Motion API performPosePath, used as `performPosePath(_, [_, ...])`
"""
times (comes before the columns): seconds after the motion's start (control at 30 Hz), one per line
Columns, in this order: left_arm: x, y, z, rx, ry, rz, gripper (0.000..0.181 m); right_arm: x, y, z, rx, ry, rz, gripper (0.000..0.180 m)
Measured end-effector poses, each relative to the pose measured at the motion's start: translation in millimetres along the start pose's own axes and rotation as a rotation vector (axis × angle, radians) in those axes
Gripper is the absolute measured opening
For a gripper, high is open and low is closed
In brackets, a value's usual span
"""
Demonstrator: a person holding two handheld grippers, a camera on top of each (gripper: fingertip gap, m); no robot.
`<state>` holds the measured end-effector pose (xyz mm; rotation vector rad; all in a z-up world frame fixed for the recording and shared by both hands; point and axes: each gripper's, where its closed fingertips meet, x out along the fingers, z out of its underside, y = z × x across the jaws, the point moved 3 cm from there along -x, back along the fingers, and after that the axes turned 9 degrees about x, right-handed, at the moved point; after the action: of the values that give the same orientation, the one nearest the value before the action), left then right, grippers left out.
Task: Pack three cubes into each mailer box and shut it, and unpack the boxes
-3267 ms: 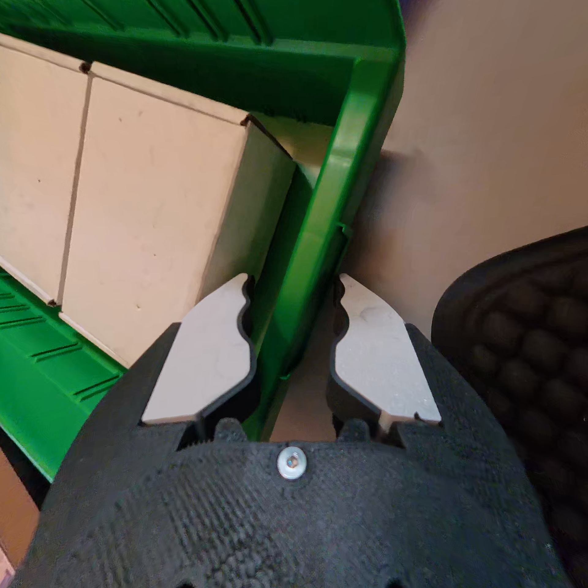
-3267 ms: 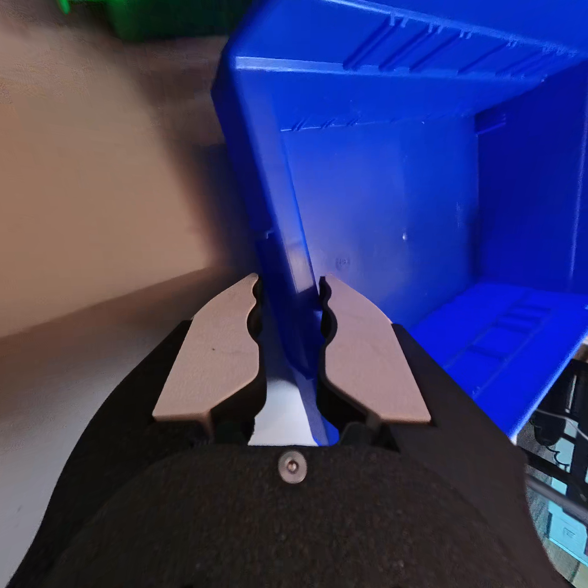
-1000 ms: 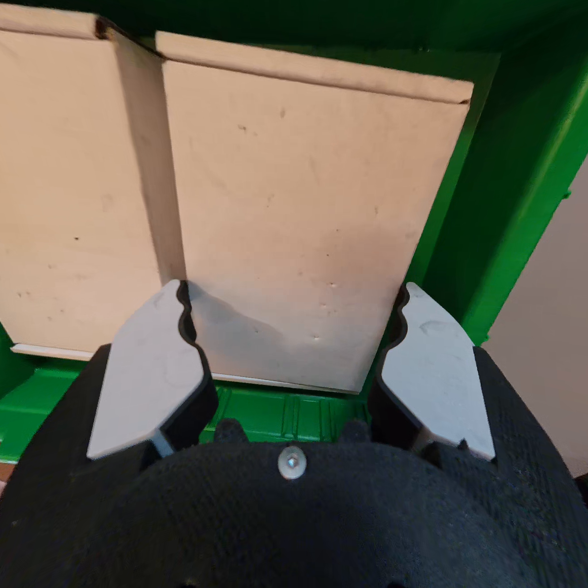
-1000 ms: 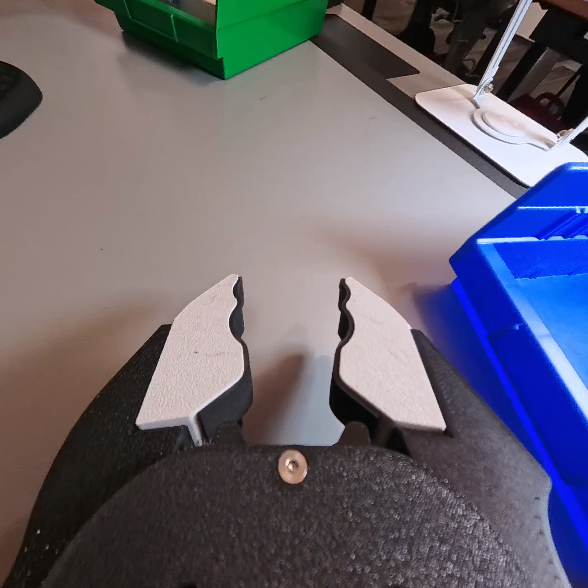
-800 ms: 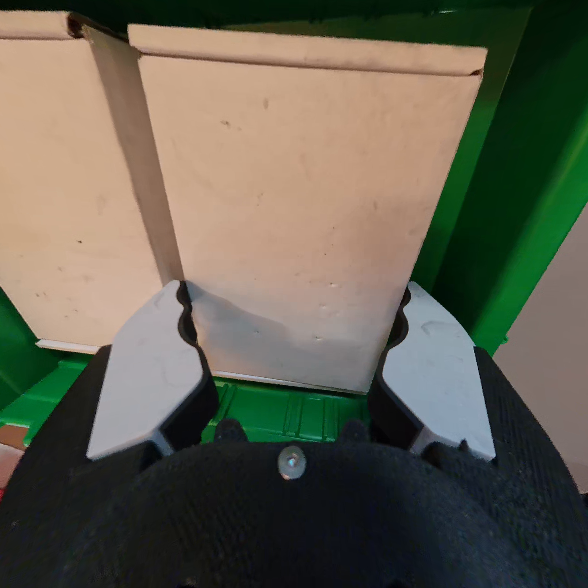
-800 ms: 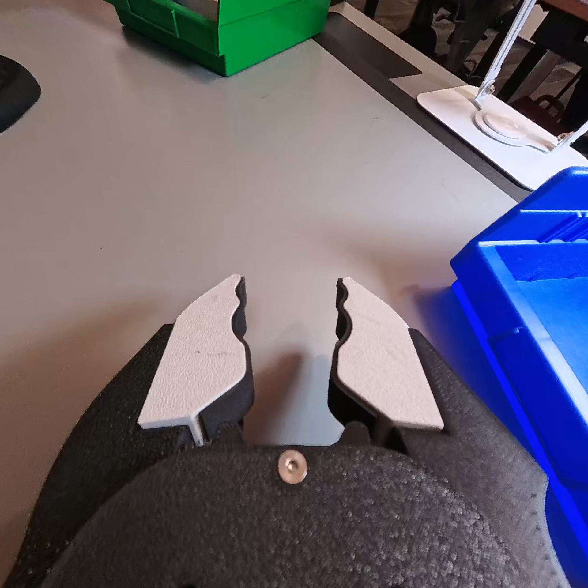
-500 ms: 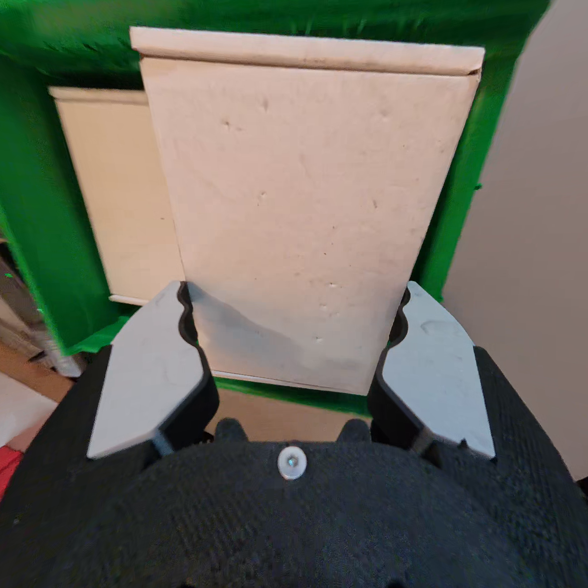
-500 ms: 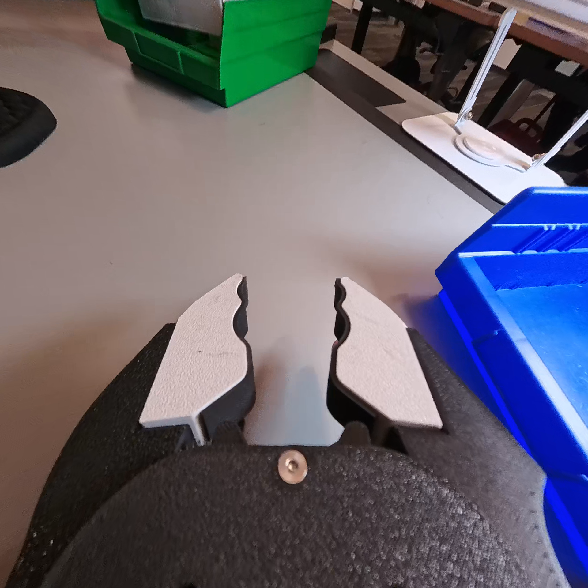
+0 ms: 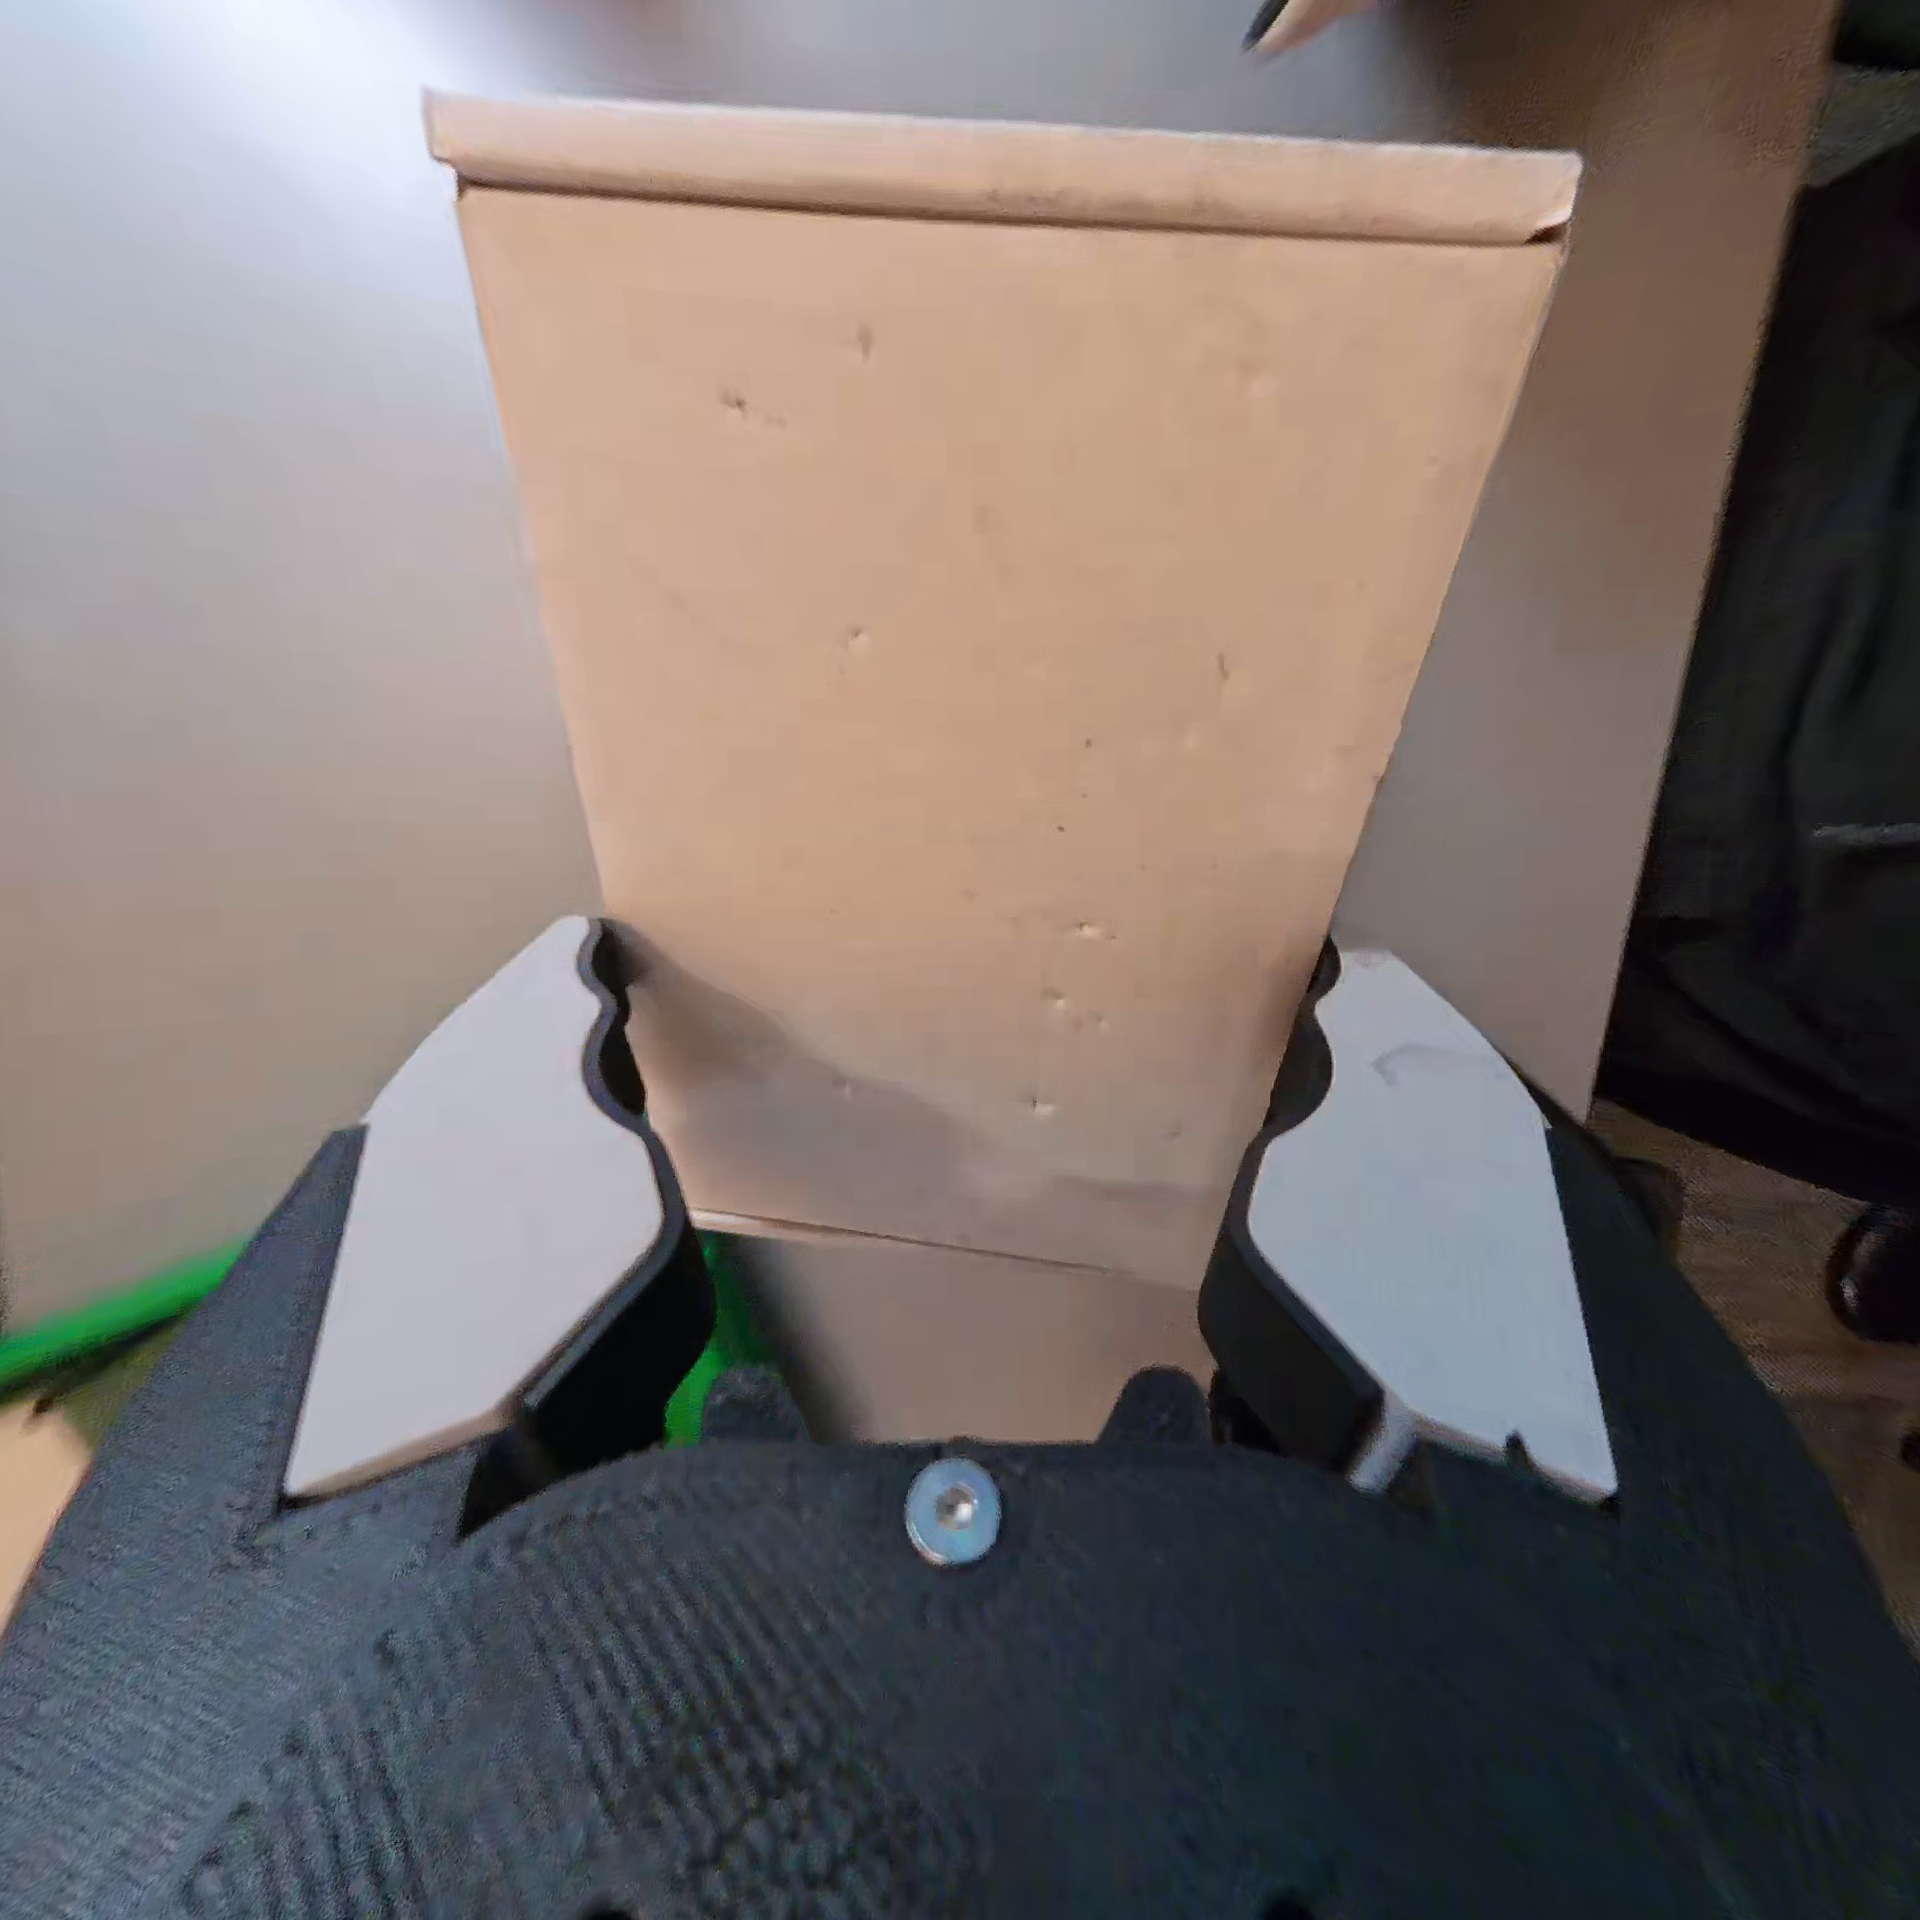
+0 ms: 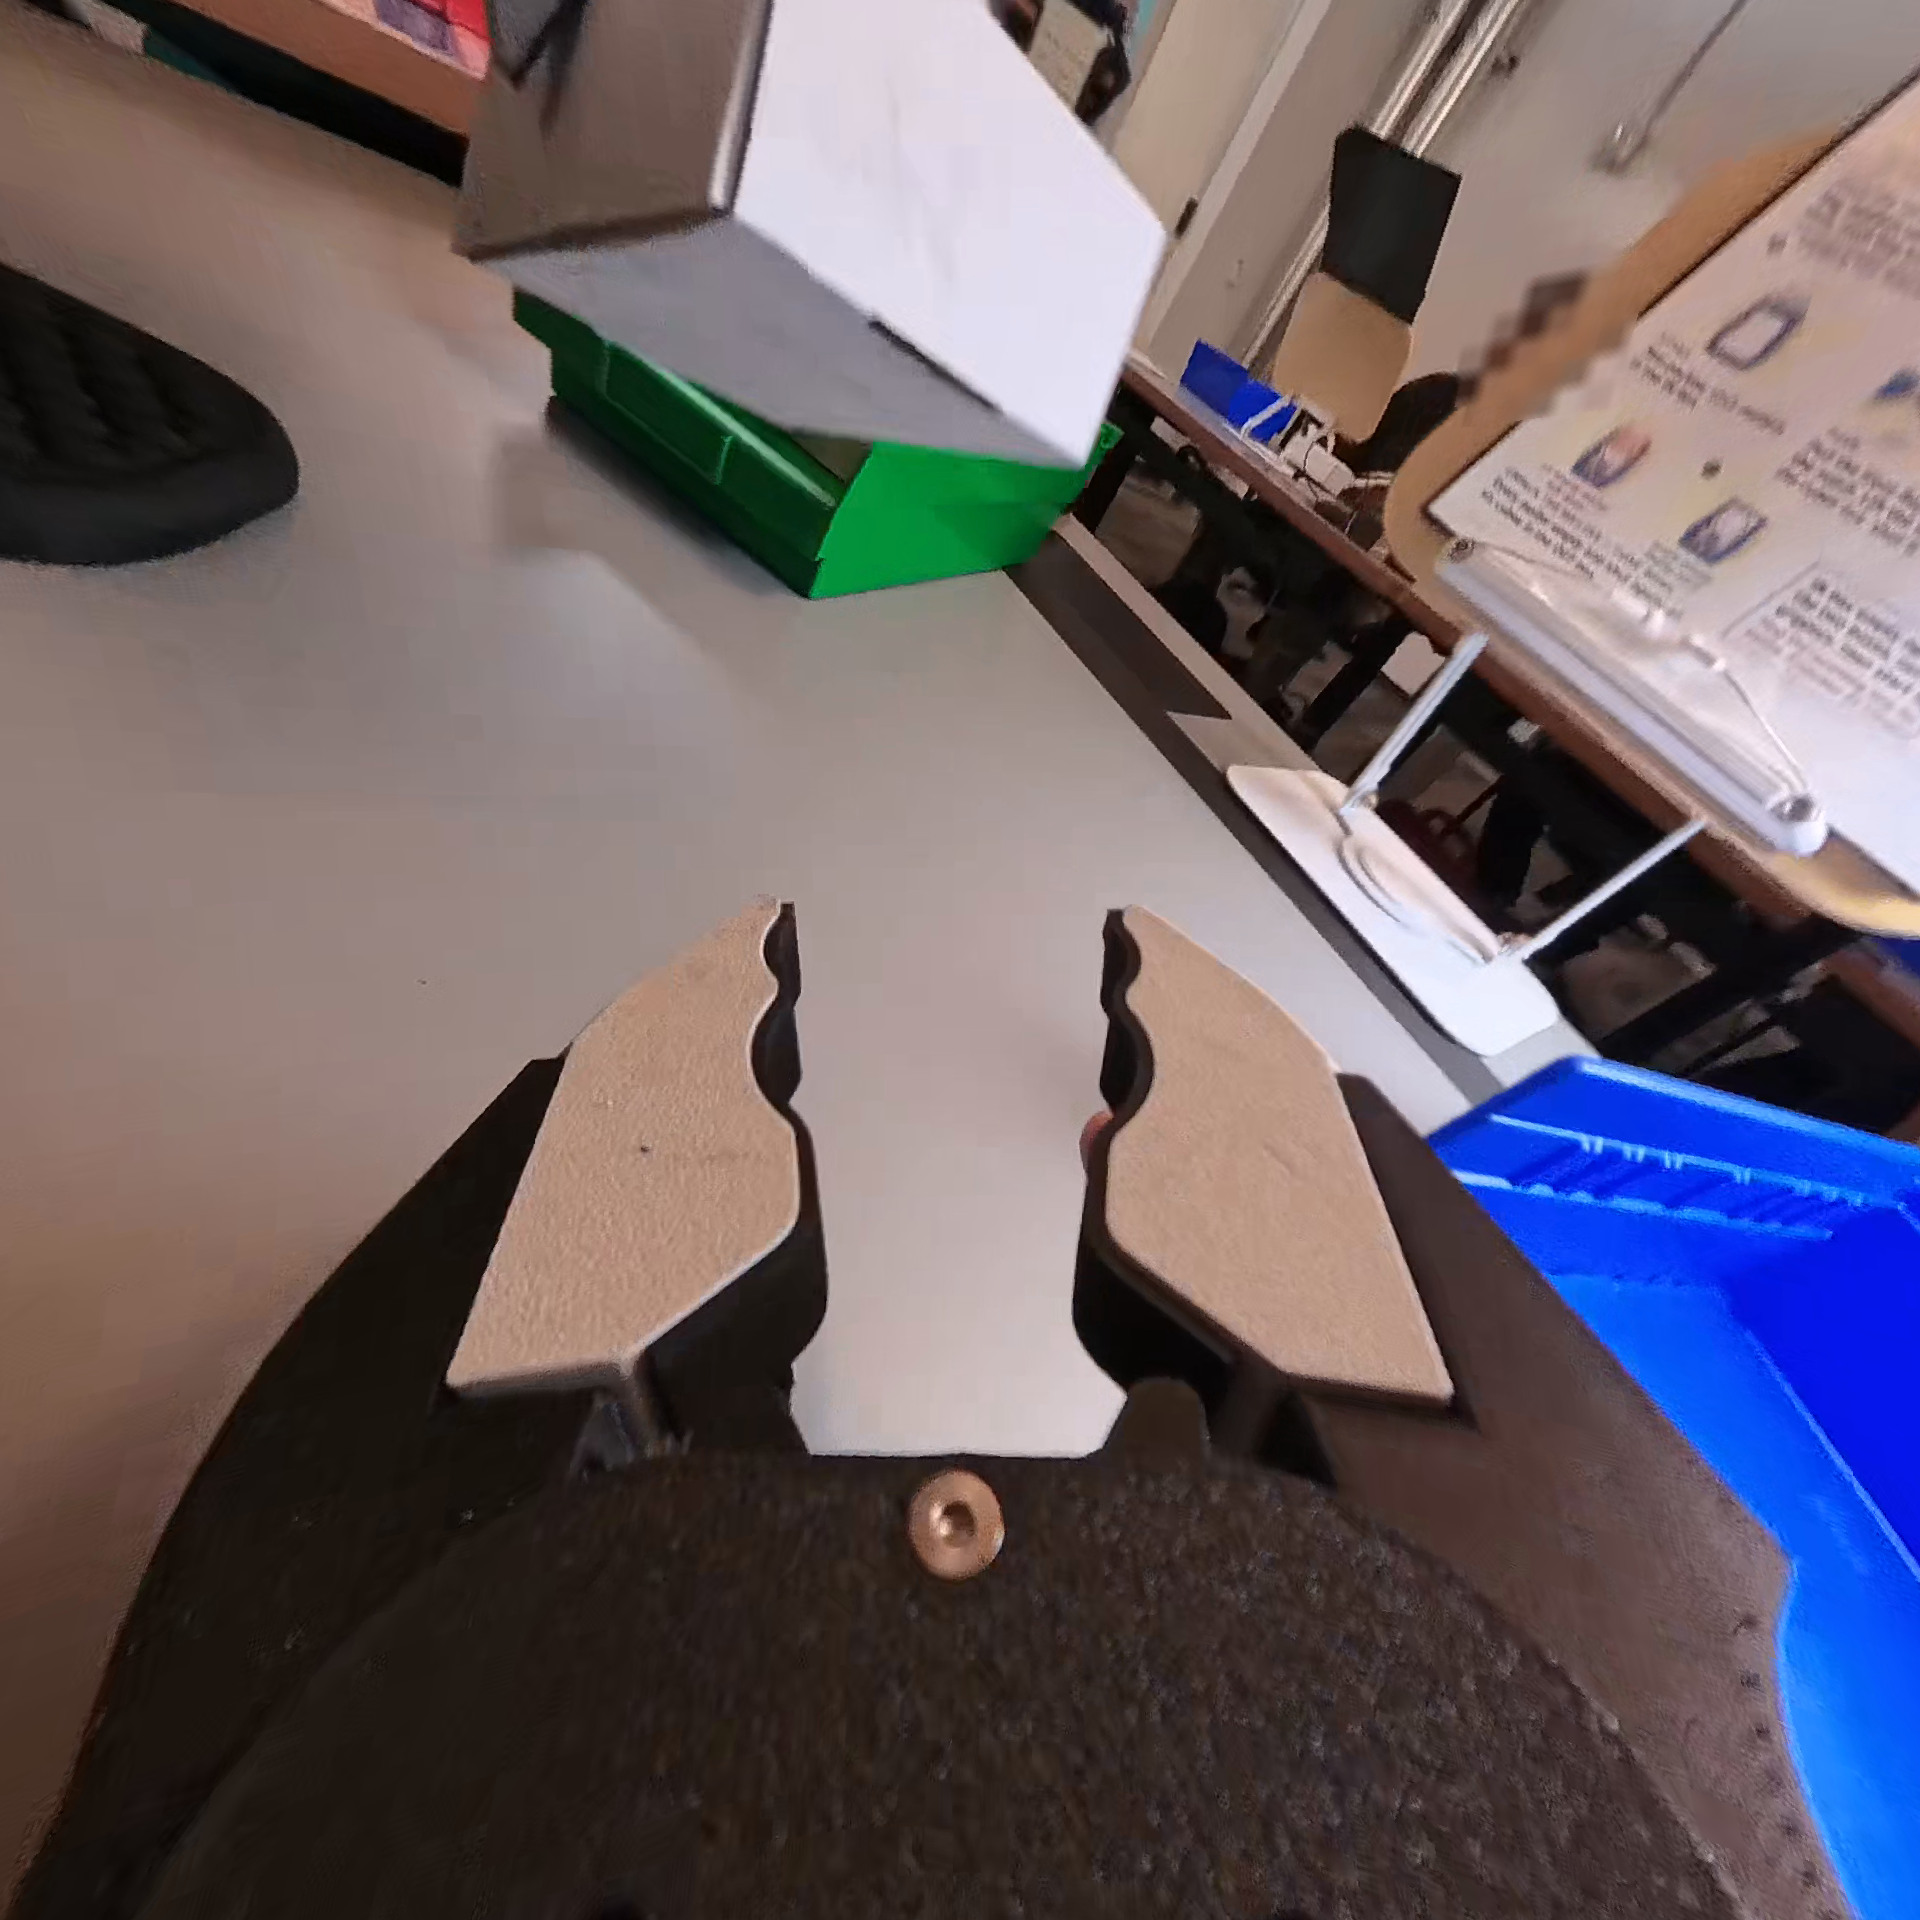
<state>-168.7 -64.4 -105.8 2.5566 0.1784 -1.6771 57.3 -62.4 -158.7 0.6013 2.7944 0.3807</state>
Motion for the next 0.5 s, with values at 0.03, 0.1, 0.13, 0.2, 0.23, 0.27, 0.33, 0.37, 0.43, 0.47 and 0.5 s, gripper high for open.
performPosePath(0.03, [12.2,5.5,-9.4,0.014,0.011,0.038,0.12,0.7,-4.6,0.0,-0.025,-0.004,-0.012,0.056])
performPosePath(0.1, [35.9,15.6,-25.4,0.034,0.026,0.116,0.12,1.2,-11.9,-0.3,-0.058,-0.004,-0.03,0.058])
performPosePath(0.13, [47.1,19.7,-31.8,0.041,0.028,0.152,0.121,1.0,-15.3,-1.2,-0.078,-0.001,-0.042,0.059])
performPosePath(0.2, [67.2,26.0,-41.4,0.049,0.023,0.22,0.121,0.0,-19.7,-4.3,-0.138,0.01,-0.035,0.066])
performPosePath(0.23, [75.9,28.8,-45.3,0.045,0.018,0.256,0.121,-0.4,-21.9,-6.3,-0.182,0.015,-0.026,0.07])
performPosePath(0.27, [83.2,31.3,-48.4,0.039,0.012,0.291,0.121,-0.8,-24.4,-8.0,-0.231,0.019,-0.016,0.073])
performPosePath(0.33, [95.0,36.1,-54.0,0.033,0.002,0.35,0.121,-0.4,-32.1,-9.4,-0.332,0.015,-0.016,0.078])
performPosePath(0.37, [99.6,38.5,-56.5,0.032,-0.003,0.374,0.121,0.4,-36.9,-9.3,-0.38,0.009,-0.019,0.079])
performPosePath(0.43, [106.3,43.1,-61.5,0.035,-0.02,0.414,0.121,2.9,-46.5,-10.4,-0.454,0.007,-0.027,0.08])
performPosePath(0.47, [108.7,44.8,-63.2,0.043,-0.031,0.425,0.121,4.6,-51.3,-10.5,-0.485,0.002,-0.037,0.084])
performPosePath(0.5, [110.4,45.6,-64.7,0.051,-0.04,0.429,0.12,6.4,-55.7,-9.3,-0.515,-0.009,-0.045,0.086])
